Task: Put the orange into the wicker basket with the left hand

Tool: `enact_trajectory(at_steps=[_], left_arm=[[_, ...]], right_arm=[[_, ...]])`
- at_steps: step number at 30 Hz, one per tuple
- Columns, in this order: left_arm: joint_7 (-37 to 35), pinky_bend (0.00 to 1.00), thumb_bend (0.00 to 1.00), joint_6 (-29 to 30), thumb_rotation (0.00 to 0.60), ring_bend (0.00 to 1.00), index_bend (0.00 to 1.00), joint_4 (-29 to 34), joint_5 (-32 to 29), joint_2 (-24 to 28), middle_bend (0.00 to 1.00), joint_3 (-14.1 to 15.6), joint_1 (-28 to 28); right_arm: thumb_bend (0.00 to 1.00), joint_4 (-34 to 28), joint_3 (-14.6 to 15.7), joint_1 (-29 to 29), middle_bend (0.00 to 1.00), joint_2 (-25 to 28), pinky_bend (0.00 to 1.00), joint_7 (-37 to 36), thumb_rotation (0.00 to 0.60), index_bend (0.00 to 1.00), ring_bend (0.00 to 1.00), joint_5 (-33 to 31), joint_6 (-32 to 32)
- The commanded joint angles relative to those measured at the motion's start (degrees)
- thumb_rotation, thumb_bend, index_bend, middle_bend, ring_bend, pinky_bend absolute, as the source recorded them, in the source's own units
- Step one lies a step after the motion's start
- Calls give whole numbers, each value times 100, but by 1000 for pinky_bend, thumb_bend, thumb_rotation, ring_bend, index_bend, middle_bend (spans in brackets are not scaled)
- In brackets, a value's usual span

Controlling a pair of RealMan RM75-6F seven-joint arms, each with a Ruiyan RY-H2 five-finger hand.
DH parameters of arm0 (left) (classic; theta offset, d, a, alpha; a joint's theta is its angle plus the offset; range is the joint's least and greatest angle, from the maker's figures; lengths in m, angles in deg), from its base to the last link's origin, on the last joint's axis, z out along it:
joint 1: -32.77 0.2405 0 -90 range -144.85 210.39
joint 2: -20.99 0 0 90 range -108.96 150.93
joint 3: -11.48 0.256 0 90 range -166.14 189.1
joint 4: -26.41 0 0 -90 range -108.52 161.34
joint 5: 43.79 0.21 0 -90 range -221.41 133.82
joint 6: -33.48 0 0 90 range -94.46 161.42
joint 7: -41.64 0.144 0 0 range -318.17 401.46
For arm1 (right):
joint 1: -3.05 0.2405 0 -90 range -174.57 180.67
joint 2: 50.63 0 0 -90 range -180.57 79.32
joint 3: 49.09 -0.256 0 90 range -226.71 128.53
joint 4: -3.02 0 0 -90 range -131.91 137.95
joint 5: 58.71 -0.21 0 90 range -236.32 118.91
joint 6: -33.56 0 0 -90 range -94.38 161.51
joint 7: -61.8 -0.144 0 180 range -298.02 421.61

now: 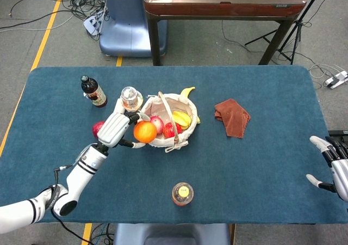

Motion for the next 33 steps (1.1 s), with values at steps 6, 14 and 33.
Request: enact_trajectory(at_steps=[6, 14, 33], left_arm=[[605, 606, 96, -477, 600, 246, 395, -358, -701, -394, 334, -236, -323], [838, 356, 95, -225, 600, 49, 99, -339, -776, -376, 52, -213, -208], [2371, 317, 95, 1783, 600, 51, 115, 1945, -1497, 1402, 47, 661, 1939]], right_arm=[[21, 31, 6, -13, 202, 2, 171, -18, 600, 162, 99, -4, 7], [21, 58, 14, -50, 202, 9, 174, -60, 600, 162, 99, -46, 17], [22, 277, 1, 181, 202, -76, 173, -254, 600, 162, 99, 28, -288]])
